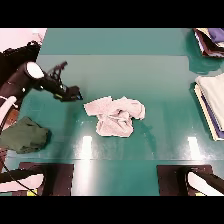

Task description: Fold the shirts.

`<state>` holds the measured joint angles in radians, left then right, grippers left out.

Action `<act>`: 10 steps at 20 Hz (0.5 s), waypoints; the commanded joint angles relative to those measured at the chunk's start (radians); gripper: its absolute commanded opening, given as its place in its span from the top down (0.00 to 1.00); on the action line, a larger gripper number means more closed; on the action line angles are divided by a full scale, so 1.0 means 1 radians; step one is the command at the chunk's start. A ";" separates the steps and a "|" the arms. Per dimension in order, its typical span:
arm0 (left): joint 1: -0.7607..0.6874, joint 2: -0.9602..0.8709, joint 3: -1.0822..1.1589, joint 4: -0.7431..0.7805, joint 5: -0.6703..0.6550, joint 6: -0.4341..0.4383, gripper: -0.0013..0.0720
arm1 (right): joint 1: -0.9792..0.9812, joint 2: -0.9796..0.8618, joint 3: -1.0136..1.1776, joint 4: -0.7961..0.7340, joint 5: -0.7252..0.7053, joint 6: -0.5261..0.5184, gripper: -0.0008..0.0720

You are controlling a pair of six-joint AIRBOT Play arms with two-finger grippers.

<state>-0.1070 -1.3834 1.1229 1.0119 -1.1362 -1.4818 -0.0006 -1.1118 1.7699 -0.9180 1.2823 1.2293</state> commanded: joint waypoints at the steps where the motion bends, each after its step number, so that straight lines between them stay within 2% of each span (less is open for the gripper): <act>1: 0.014 0.001 -0.192 -0.238 0.094 0.104 0.36 | 0.000 -0.001 0.000 0.000 0.000 0.000 0.97; 5: 0.005 0.000 -0.274 -0.264 0.142 0.104 0.36 | 0.000 -0.007 -0.001 0.001 0.000 0.000 0.97; 10: -0.078 0.000 -0.283 -0.294 0.285 0.103 0.36 | 0.001 -0.042 -0.001 0.010 0.027 0.001 0.97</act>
<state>-0.1455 -1.3830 0.8566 0.7502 -0.9398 -1.3853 -0.0006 -1.1378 1.7691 -0.9134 1.2915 1.2297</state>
